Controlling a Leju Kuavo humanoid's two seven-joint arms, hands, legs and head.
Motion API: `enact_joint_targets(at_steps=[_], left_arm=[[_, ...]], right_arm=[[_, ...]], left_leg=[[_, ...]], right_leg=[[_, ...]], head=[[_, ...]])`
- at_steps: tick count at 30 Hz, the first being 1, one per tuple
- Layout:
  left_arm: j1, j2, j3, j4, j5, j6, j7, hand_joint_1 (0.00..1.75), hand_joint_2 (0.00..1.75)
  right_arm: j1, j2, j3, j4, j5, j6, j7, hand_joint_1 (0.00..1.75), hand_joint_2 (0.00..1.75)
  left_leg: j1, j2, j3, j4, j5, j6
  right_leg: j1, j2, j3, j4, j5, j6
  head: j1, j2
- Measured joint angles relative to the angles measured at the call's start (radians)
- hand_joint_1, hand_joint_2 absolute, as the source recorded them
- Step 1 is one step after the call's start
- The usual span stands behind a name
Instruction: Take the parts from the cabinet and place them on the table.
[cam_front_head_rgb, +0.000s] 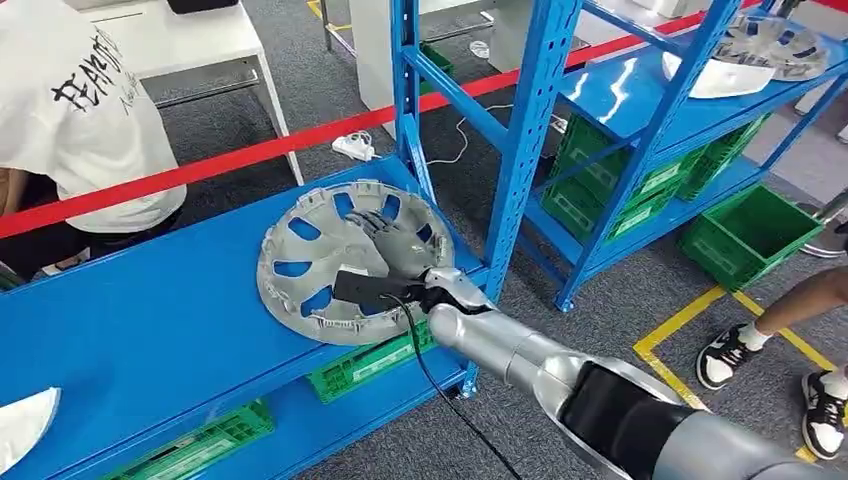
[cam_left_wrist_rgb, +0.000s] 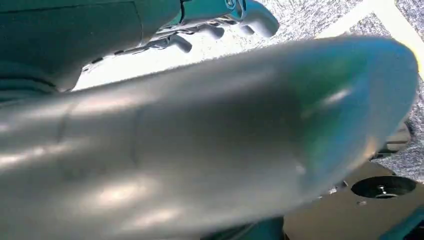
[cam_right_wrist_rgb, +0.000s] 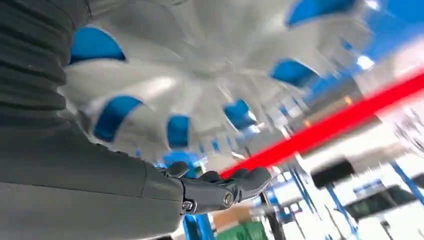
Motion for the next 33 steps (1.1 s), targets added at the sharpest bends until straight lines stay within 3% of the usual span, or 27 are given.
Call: enact_joint_targets(at_steps=[8,12,17,33], left_arm=[[0.000,-0.003,0.000,0.000,-0.003,0.001,-0.001,0.00,0.00],[0.000,-0.004,0.000,0.000,-0.003,0.002,-0.001,0.00,0.00],[0.000,-0.005,0.000,0.000,-0.004,0.003,0.000,0.00,0.00],[0.000,-0.008,0.000,0.000,-0.004,0.004,-0.001,0.00,0.00]], right_arm=[[0.025,0.000,-0.017,-0.138,-0.040,-0.035,-0.017,0.00,1.75],[0.036,0.000,-0.017,-0.203,-0.072,-0.004,-0.019,0.00,1.75],[0.034,0.000,-0.009,-0.228,-0.102,0.083,0.031,0.00,1.75],[0.044,0.003,0.051,-0.226,-0.153,0.143,0.053,0.00,1.75]], left_leg=[[0.000,0.000,0.000,0.000,0.000,0.000],[0.000,0.000,0.000,0.000,0.000,0.000],[0.000,0.000,0.000,0.000,0.000,0.000],[0.000,0.000,0.000,0.000,0.000,0.000]], right_leg=[[0.000,0.000,0.000,0.000,0.000,0.000],[0.000,0.000,0.000,0.000,0.000,0.000],[0.000,0.000,0.000,0.000,0.000,0.000],[0.001,0.000,0.000,0.000,0.000,0.000]], head=[[0.000,0.000],[0.000,0.000],[0.000,0.000],[0.000,0.000]])
